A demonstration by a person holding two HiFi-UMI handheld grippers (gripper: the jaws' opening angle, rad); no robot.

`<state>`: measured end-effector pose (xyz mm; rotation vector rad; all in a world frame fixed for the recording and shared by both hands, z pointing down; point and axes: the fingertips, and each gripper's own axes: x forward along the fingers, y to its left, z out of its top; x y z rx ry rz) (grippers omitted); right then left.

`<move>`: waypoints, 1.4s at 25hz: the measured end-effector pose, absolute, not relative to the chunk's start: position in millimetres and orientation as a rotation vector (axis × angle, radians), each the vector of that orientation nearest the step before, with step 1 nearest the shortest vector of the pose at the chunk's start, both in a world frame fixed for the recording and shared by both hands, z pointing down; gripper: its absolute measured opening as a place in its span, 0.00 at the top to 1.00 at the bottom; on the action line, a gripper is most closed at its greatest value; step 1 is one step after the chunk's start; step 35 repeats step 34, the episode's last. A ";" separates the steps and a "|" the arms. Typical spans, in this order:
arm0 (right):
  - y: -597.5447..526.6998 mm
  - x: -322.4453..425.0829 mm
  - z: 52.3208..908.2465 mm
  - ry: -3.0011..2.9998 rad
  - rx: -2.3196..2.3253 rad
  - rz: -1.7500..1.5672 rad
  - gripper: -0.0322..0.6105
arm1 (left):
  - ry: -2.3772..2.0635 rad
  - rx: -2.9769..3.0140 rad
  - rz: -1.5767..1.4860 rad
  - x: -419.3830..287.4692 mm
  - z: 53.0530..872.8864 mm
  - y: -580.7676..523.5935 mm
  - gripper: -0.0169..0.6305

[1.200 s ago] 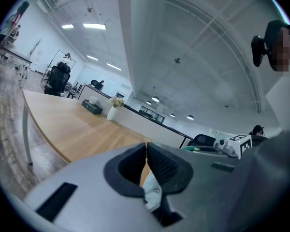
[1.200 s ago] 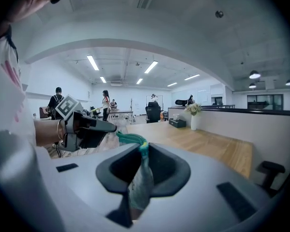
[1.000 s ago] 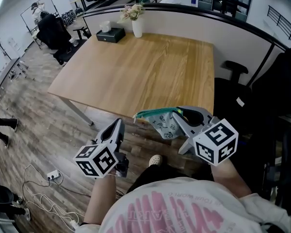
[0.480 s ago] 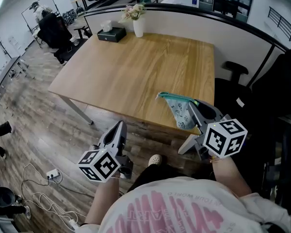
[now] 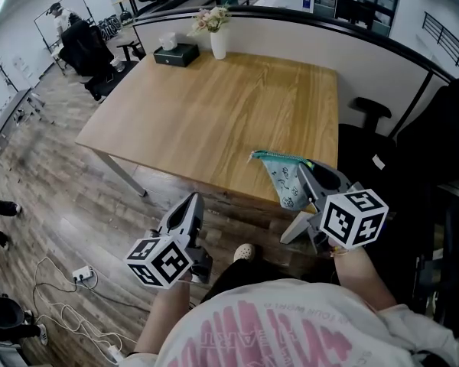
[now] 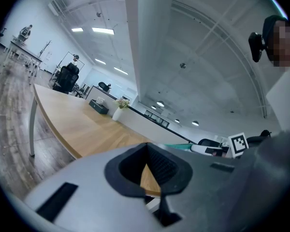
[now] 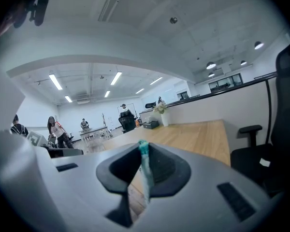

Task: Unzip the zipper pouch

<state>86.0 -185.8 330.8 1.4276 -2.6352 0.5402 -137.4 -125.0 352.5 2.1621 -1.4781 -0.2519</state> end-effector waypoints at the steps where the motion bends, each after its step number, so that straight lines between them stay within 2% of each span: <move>1: -185.8 85.2 331.7 -2.633 1.426 0.543 0.88 | -1.478 2.160 -0.251 -138.0 353.0 -124.7 0.97; 35: -180.1 70.2 337.7 -2.637 1.369 0.551 0.88 | -1.503 2.132 -0.284 -151.4 356.5 -115.7 0.97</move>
